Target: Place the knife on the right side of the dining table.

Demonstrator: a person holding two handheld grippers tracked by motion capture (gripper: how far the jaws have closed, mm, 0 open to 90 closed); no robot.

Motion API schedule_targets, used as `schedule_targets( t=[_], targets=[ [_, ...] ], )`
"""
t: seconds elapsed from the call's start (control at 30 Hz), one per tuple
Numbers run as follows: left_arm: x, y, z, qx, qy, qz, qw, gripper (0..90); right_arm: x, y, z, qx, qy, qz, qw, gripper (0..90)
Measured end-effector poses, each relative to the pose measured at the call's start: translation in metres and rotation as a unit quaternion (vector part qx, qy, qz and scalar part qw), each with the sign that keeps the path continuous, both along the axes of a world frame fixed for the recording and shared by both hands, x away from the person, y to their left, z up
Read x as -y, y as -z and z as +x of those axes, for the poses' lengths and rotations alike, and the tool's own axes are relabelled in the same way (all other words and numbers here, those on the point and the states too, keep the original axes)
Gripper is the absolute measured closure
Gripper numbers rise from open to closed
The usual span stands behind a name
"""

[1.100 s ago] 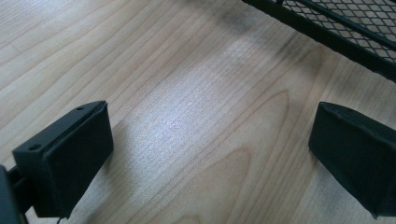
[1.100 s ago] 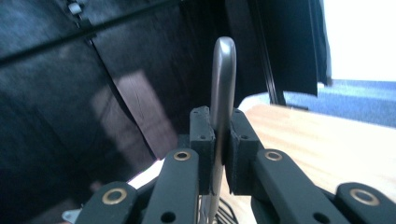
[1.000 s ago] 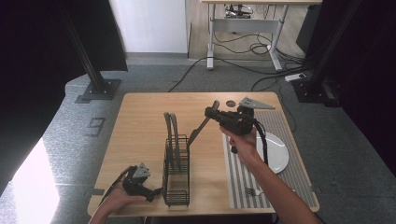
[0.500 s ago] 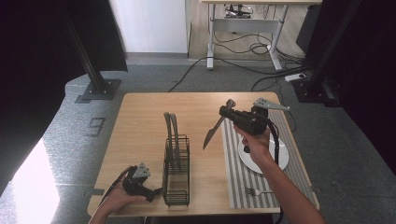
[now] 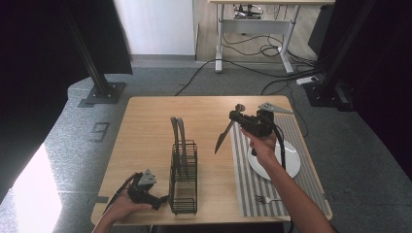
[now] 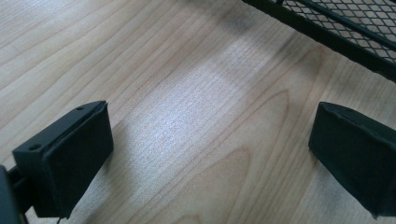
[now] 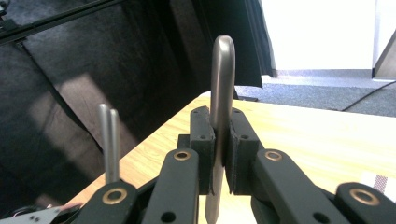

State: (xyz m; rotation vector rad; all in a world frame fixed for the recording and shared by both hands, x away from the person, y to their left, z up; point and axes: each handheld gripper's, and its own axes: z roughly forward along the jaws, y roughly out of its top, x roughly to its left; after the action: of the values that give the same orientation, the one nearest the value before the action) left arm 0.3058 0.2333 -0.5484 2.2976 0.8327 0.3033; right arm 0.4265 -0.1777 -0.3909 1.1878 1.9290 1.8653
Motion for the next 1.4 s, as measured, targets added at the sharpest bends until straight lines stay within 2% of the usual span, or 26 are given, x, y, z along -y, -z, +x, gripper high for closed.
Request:
schedule_targets(
  t=[0.37,0.73,1.13,1.4],
  targets=[
    [0.000,0.000,0.000,0.000,0.000,-0.001,1.0000,0.0,0.005,0.012,0.023,-0.014,0.023,0.003,0.9996,82.8],
    [0.000,0.000,0.000,0.000,-0.001,-0.001,1.0000,0.0,0.019,0.016,0.031,-0.013,0.046,0.006,0.9988,82.7],
    [0.000,0.000,0.000,0.000,-0.001,0.000,1.0000,0.0,0.040,0.019,0.041,-0.016,0.086,0.014,0.9961,82.7],
    [0.000,0.000,0.000,0.000,-0.001,0.000,1.0000,0.0,0.045,0.025,0.051,-0.017,0.104,0.014,0.9944,82.7]
  ],
)
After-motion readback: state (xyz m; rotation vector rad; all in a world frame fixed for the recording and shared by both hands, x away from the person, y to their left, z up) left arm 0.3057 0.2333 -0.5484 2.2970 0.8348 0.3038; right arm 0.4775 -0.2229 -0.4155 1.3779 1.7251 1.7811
